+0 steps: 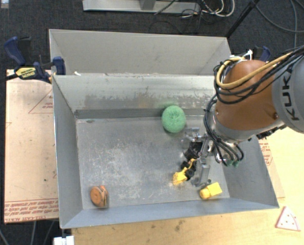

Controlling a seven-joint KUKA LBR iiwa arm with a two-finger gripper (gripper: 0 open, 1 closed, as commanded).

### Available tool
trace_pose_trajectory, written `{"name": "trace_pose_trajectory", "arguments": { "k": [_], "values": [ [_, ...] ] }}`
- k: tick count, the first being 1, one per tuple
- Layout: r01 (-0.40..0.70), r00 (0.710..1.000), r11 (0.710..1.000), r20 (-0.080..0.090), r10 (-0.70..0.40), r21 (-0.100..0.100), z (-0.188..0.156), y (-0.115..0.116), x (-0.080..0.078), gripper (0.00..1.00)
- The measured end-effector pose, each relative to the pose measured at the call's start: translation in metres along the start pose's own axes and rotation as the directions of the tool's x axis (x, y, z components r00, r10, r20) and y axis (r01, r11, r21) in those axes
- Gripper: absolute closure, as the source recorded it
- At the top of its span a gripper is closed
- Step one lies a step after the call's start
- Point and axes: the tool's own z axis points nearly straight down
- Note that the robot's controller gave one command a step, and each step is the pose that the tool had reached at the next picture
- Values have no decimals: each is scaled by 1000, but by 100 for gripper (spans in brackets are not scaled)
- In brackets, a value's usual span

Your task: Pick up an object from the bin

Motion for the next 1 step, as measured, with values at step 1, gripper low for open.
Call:
{"name": "trace_pose_trajectory", "arguments": {
  "k": [1],
  "values": [
    [0, 1000, 1000, 8, 0, 0, -4, 0, -1, 0]
  ]
}}
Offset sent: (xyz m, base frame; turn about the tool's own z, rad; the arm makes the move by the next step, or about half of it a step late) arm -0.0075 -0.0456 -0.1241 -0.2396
